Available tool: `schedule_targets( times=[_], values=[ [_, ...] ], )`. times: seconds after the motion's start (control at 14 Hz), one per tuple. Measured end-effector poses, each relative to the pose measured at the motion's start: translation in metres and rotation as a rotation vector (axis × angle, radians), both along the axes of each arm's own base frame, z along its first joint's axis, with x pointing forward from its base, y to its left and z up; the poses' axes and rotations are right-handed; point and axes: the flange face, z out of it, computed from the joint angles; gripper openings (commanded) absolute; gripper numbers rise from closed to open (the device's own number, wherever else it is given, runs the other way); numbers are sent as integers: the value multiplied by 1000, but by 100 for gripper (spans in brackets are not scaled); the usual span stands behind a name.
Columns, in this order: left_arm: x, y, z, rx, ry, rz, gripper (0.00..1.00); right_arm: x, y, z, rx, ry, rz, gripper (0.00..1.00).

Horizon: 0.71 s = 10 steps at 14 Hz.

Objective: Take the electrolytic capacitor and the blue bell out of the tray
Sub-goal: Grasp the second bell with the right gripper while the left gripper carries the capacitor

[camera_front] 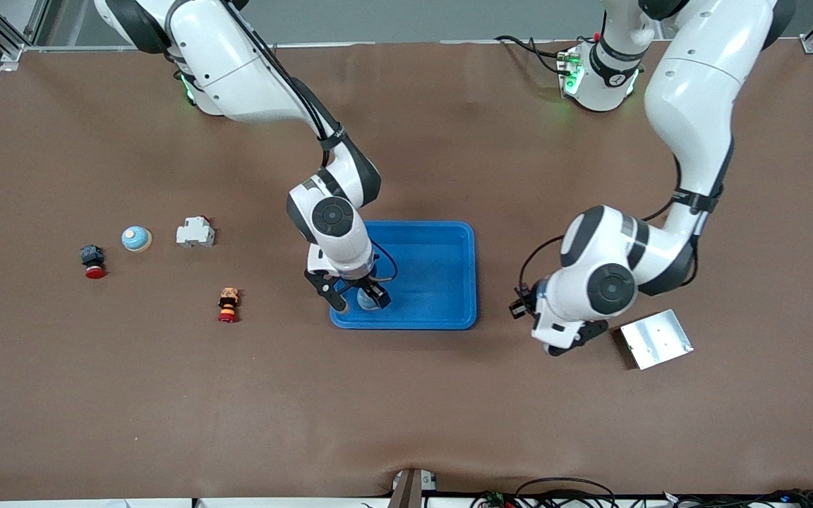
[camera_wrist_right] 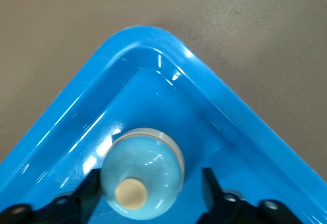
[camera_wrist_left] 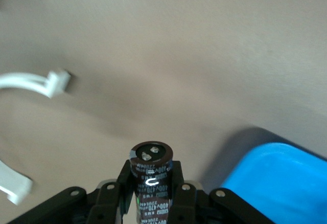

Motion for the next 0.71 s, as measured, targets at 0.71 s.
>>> schedule_targets(
  times=[0.71],
  values=[
    [-28, 57, -29, 82, 51, -261, 2, 9, 5, 14, 5, -21, 3, 0]
  ],
)
